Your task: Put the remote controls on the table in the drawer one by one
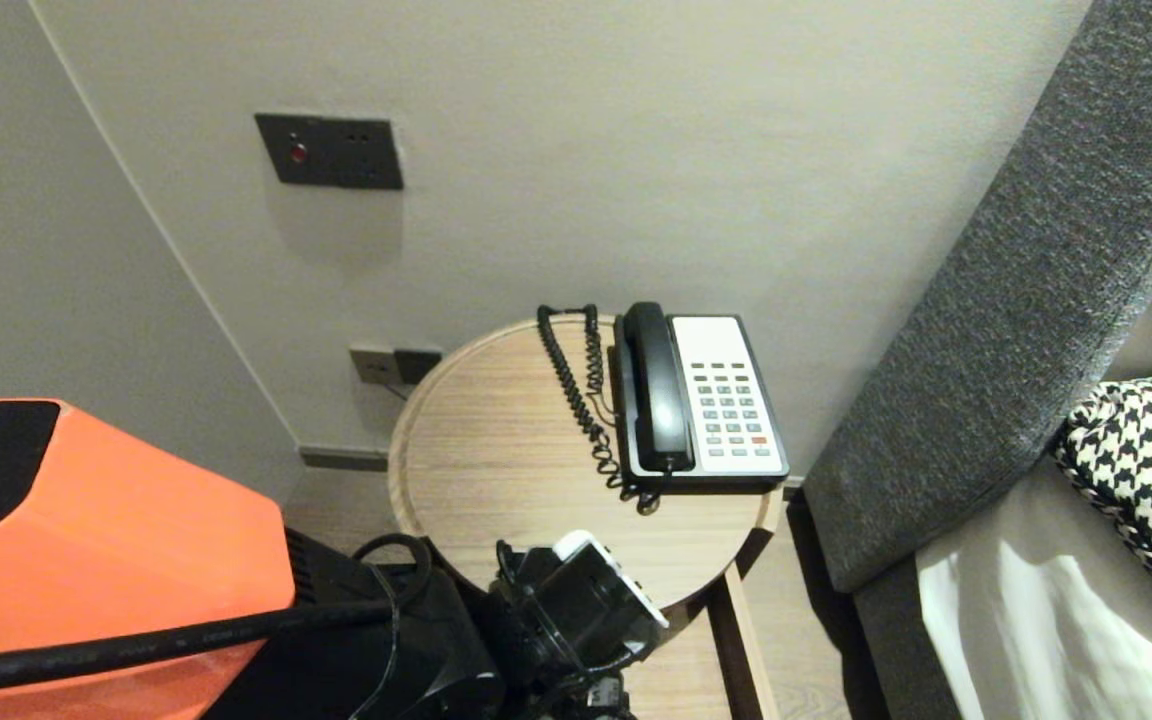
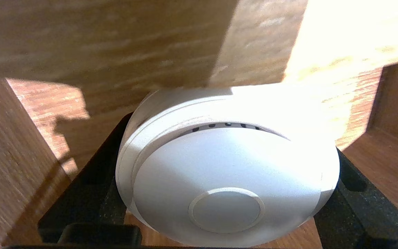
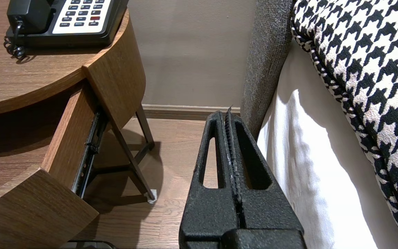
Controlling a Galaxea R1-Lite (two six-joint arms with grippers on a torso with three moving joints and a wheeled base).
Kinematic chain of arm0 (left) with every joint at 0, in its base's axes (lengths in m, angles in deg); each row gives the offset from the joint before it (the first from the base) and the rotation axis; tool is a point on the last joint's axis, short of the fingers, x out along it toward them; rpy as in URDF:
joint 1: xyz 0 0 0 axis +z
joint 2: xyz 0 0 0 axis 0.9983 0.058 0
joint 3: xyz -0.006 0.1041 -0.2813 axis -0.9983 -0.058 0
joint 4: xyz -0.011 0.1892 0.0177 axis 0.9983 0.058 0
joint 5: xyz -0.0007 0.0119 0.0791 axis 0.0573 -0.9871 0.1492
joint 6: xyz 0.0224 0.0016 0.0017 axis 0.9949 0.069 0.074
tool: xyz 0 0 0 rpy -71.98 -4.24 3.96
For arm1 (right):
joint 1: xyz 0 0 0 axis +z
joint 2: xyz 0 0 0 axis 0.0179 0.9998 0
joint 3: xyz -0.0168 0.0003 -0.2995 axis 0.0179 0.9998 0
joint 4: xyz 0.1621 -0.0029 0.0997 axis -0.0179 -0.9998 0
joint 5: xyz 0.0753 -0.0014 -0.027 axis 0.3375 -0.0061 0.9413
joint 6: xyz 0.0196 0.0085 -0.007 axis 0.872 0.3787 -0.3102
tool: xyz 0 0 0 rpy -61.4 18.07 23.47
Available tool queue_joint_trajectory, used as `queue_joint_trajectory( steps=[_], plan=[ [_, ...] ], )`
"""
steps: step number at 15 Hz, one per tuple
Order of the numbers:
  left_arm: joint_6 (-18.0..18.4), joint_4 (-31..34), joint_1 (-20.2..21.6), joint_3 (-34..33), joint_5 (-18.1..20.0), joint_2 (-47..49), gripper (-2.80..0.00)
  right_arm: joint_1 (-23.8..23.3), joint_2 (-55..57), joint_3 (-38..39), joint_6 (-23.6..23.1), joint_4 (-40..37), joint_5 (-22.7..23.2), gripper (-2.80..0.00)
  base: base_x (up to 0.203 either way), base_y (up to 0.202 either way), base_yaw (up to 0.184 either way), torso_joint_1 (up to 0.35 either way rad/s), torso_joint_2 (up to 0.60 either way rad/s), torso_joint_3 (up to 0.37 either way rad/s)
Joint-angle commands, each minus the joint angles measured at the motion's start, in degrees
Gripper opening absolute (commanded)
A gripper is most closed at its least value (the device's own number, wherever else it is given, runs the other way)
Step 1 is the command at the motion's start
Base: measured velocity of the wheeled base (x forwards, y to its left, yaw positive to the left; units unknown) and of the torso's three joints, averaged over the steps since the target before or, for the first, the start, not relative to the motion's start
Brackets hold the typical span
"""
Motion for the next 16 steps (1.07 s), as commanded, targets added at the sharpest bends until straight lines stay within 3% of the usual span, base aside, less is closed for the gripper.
queue_joint_trajectory(
  steps=[1,6,16],
  plan=[
    [0.31,-4.97,-0.30,-3.34,-0.68,-0.83,-2.80,0.01,0.08,2.29,0.00,0.07,-0.02,-2.80,0.000,0.000,0.000,0.000,0.00,0.000],
    [0.17,-9.88,-0.31,-7.06,-0.77,-0.92,-2.80,0.01,0.08,2.29,0.00,0.07,-0.02,-2.80,0.000,0.000,0.000,0.000,0.00,0.000],
    [1.31,-9.00,-1.54,-8.12,0.10,-0.71,-2.80,0.01,0.08,2.29,0.00,0.07,-0.02,-2.80,0.000,0.000,0.000,0.000,0.00,0.000]
  ],
)
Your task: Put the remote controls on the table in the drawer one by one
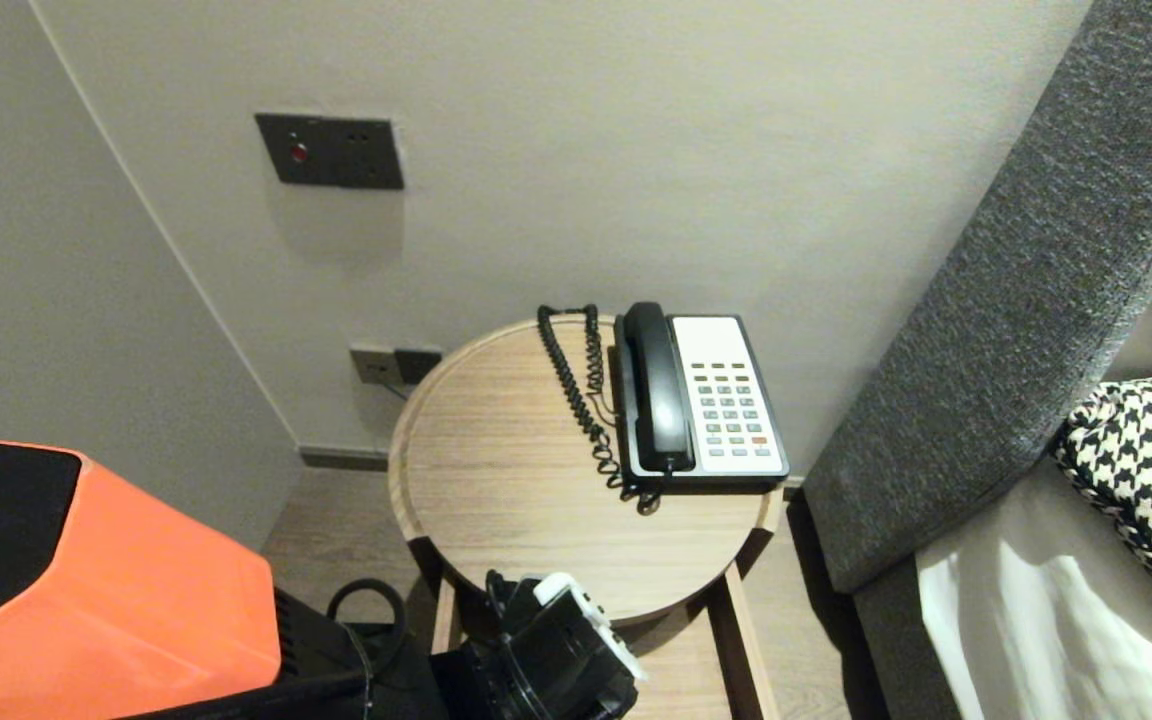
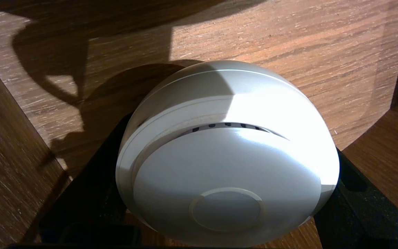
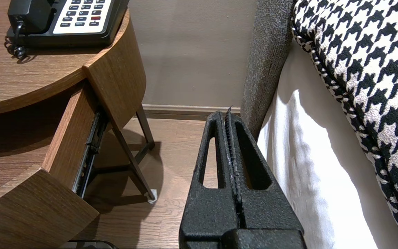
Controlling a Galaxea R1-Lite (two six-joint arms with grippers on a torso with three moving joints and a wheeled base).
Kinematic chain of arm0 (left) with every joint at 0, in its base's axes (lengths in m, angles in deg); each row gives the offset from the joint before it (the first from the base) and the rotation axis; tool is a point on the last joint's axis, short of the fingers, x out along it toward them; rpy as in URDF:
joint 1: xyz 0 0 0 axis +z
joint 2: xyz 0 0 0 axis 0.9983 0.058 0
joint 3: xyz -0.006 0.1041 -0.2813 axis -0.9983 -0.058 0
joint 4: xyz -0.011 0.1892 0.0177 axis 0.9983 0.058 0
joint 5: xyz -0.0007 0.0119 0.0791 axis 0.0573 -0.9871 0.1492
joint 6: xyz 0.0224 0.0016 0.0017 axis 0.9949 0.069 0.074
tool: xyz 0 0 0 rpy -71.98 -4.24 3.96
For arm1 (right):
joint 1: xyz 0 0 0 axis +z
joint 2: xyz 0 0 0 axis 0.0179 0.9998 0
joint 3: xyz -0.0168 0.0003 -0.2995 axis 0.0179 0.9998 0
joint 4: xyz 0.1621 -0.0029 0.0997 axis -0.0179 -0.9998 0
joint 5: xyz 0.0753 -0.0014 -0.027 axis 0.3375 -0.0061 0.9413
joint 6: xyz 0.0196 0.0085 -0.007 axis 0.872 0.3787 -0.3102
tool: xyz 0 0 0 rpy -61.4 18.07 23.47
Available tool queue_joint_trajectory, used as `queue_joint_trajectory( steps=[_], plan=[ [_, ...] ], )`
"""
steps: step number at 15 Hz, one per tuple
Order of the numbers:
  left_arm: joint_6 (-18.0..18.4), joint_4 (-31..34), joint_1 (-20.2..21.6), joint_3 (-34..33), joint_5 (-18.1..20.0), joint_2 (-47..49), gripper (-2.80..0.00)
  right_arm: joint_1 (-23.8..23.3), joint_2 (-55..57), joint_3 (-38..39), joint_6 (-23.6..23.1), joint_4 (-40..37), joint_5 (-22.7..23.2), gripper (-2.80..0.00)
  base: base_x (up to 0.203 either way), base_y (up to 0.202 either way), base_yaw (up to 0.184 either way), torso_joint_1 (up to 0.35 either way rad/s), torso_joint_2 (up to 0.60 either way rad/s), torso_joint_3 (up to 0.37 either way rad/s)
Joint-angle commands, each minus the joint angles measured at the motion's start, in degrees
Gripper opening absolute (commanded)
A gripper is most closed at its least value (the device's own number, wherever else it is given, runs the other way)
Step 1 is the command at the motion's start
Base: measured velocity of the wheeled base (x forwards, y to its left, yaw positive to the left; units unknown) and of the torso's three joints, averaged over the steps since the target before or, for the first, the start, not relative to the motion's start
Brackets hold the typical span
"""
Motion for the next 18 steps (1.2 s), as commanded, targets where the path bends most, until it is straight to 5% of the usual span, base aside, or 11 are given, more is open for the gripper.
queue_joint_trajectory(
  steps=[1,15,16,18],
  plan=[
    [-0.33,-0.13,-0.08,0.20,0.54,0.09,-2.80,0.01,0.08,2.29,0.00,0.07,0.00,-2.80,0.000,0.000,0.000,0.000,0.00,0.000],
    [-0.51,-0.25,-0.06,-0.76,2.78,0.00,-2.80,0.01,0.08,2.29,0.00,0.07,0.00,-2.80,0.000,0.000,0.000,0.000,0.00,0.000],
    [-0.51,-0.25,0.01,-0.85,2.78,0.00,0.00,0.01,0.08,2.29,0.00,0.07,0.00,-2.80,0.000,0.000,0.000,0.000,0.00,0.000],
    [-0.42,-0.25,0.01,-0.80,2.70,0.00,0.00,0.01,0.08,2.29,0.00,0.07,0.00,-2.80,0.000,0.000,0.000,0.000,0.00,0.000]
  ],
)
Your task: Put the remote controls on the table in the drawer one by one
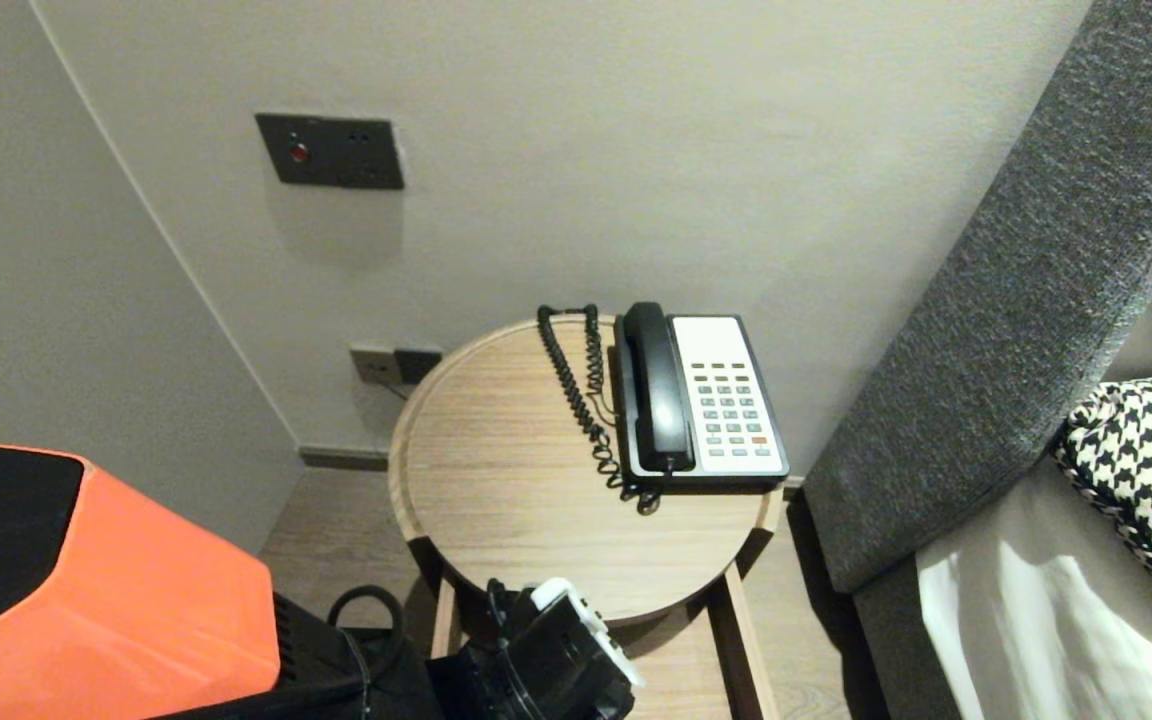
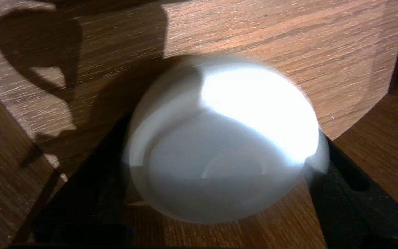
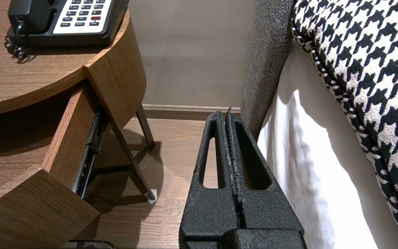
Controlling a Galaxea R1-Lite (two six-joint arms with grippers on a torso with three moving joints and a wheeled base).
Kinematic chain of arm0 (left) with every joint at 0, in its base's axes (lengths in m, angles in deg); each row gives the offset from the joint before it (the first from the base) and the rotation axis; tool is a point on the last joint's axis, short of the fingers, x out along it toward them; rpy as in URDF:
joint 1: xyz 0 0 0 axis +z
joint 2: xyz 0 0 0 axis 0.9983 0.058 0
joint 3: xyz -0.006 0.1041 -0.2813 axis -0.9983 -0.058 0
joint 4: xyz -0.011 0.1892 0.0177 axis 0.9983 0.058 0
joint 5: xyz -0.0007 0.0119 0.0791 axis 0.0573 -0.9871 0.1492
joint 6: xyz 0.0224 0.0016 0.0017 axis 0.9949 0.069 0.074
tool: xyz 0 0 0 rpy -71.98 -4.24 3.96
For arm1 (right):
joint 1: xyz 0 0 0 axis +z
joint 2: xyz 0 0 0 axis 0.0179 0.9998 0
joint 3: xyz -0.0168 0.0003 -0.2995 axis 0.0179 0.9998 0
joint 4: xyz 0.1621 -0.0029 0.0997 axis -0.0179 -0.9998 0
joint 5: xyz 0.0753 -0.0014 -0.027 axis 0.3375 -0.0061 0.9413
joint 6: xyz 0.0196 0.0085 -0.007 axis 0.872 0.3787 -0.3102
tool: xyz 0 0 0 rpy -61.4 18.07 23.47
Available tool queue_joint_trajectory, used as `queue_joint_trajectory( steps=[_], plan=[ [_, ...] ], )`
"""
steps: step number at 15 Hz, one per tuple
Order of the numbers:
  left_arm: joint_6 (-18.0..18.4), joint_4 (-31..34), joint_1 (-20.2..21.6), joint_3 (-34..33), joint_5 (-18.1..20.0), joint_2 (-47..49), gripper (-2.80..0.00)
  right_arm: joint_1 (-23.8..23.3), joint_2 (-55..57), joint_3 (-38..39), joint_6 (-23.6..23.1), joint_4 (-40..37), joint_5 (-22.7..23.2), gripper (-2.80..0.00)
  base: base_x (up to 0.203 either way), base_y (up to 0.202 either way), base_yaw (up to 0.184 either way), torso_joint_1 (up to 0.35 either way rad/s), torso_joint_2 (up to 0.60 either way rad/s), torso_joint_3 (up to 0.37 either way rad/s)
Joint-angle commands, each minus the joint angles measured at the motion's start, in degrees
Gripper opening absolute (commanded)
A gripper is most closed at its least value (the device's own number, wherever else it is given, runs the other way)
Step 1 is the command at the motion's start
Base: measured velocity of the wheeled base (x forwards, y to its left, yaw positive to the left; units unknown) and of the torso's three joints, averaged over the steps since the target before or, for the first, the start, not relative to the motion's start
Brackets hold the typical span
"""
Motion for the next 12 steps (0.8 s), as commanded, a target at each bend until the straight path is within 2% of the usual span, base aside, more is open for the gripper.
queue_joint_trajectory(
  steps=[1,7,12],
  plan=[
    [-0.14,-0.01,0.03,0.24,-0.12,0.00,0.00,0.00,0.08,2.29,0.00,0.05,0.00,-2.80,0.000,0.000,0.000,0.000,0.00,0.000],
    [-0.17,-0.45,-0.12,0.38,-0.39,-0.76,0.00,0.00,0.08,2.29,0.00,0.05,0.00,-2.80,0.000,0.000,0.000,0.000,0.00,0.000],
    [0.13,1.35,-0.42,0.15,-0.44,-6.32,0.00,0.00,0.08,2.29,0.00,0.05,0.00,-2.80,0.000,0.000,0.000,0.000,0.00,0.000]
  ],
)
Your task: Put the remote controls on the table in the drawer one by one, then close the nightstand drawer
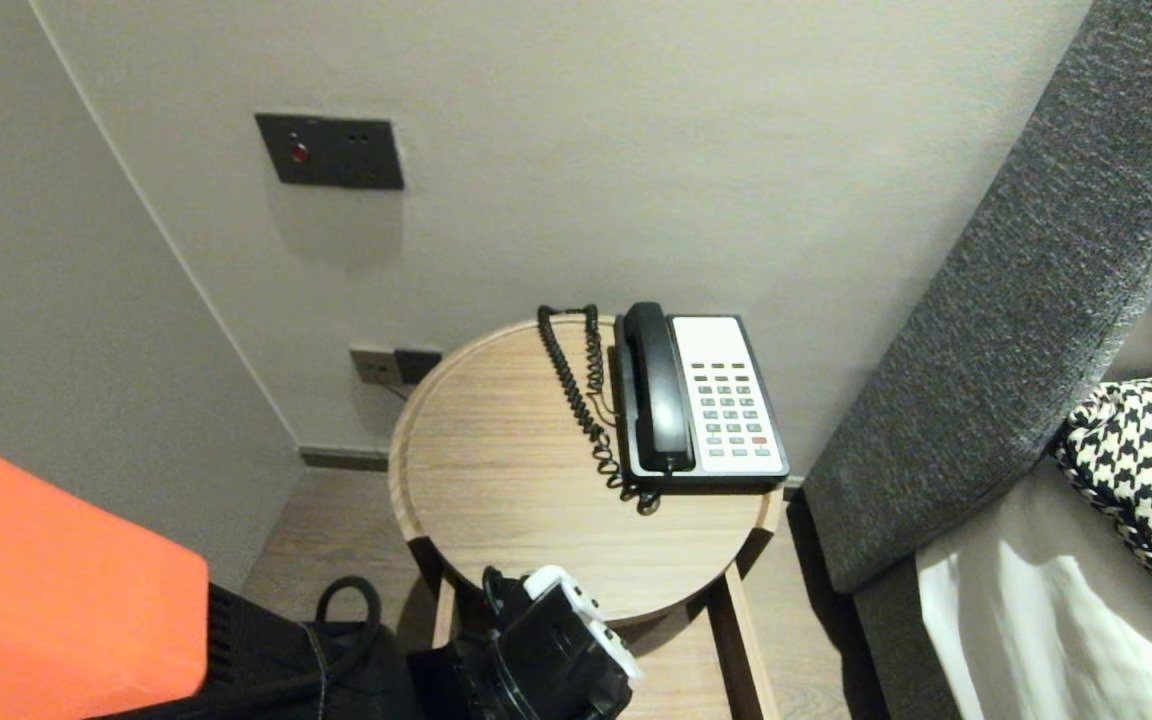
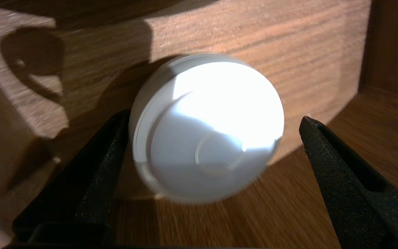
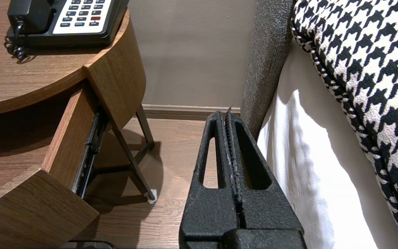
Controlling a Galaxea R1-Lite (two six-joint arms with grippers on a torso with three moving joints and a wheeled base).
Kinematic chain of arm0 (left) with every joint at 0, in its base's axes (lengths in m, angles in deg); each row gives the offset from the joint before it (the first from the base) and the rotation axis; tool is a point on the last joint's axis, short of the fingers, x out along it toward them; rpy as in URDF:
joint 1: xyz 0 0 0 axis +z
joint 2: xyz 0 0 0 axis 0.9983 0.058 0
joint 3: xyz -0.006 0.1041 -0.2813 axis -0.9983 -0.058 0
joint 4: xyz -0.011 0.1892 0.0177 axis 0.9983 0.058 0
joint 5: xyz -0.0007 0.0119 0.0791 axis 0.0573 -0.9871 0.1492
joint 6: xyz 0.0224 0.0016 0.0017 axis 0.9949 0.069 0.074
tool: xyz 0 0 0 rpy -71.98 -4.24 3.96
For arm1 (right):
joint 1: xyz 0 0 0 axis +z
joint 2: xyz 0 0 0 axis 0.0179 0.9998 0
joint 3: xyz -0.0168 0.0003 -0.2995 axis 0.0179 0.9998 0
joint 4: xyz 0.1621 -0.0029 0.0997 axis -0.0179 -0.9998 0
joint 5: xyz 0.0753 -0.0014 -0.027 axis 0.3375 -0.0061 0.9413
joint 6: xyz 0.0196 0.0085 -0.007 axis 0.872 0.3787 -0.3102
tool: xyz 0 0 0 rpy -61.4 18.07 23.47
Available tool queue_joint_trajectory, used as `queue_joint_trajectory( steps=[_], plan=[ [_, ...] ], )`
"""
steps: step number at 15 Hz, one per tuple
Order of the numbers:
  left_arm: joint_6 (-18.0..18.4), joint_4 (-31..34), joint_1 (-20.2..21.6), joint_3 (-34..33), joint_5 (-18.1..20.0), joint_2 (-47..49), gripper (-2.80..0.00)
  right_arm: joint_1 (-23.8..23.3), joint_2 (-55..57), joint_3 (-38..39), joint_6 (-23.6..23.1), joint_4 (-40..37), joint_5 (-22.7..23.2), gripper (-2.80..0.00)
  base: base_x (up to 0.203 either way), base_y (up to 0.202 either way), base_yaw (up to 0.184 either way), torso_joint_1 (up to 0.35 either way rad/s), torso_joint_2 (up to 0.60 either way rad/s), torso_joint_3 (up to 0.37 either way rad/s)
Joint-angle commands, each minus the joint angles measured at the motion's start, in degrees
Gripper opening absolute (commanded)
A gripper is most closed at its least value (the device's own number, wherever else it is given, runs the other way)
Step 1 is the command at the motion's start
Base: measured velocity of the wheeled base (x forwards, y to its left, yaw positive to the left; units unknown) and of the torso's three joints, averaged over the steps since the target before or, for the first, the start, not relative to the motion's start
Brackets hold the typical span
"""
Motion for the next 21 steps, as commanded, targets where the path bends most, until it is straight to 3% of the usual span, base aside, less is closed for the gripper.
queue_joint_trajectory(
  steps=[1,13,14,15,21],
  plan=[
    [0.02,1.37,-0.03,0.04,-0.03,-4.93,0.00,0.01,0.08,2.29,0.00,0.05,-0.01,-2.80,0.000,0.000,0.000,0.000,0.00,0.000],
    [0.51,21.42,3.67,-0.65,0.20,-27.31,0.00,0.01,0.08,2.29,0.00,0.05,-0.01,-2.80,0.000,0.000,0.000,0.000,0.00,0.000],
    [0.49,22.88,3.88,-0.93,0.14,-29.23,-0.12,0.01,0.08,2.29,0.00,0.05,-0.01,-2.80,0.000,0.000,0.000,0.000,0.00,0.000],
    [0.46,24.23,4.01,-1.27,0.03,-30.41,-2.80,0.01,0.08,2.29,0.00,0.05,-0.01,-2.80,0.000,0.000,0.000,0.000,0.00,0.000],
    [0.31,36.59,8.28,-2.14,-0.27,-40.21,-2.80,0.01,0.08,2.29,0.00,0.05,-0.01,-2.80,0.000,0.000,0.000,0.000,0.00,0.000]
  ],
)
